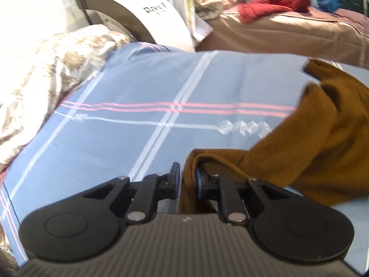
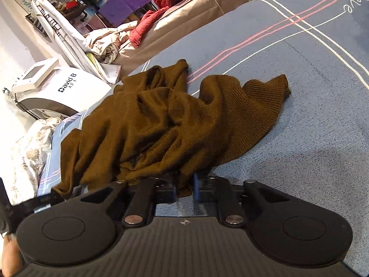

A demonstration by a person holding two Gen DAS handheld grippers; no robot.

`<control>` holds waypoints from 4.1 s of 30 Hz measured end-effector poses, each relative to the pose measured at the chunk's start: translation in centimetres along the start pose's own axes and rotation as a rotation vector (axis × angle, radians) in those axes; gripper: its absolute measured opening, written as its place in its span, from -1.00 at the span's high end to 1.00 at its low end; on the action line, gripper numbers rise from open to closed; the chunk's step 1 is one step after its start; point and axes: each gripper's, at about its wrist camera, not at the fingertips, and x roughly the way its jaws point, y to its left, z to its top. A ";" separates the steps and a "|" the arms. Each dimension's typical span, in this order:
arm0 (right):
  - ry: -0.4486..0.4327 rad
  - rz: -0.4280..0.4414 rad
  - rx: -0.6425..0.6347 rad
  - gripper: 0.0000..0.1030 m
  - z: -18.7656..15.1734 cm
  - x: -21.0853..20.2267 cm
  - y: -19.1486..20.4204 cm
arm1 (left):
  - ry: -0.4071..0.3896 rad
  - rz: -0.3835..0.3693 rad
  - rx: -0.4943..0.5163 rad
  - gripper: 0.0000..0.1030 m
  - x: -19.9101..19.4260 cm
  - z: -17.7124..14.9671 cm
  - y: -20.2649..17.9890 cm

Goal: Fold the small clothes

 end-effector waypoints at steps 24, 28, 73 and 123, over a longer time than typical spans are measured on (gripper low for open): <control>0.160 0.257 -0.216 0.22 -5.7 -16.4 3.1 | 0.106 -0.450 -0.025 -0.91 -12.7 -13.4 -2.9; 0.064 0.058 -0.232 -0.94 -4.5 -13.8 0.4 | 0.114 -0.556 -0.057 -0.90 -13.3 -15.2 -4.5; 0.154 -0.065 -0.103 0.93 -8.1 -20.2 -7.1 | 0.125 -0.476 -0.111 0.72 -19.8 -14.5 5.3; 0.037 -0.177 -0.109 0.31 -7.5 -17.3 -7.5 | 0.093 -0.765 -0.013 0.83 -13.7 -14.5 -5.1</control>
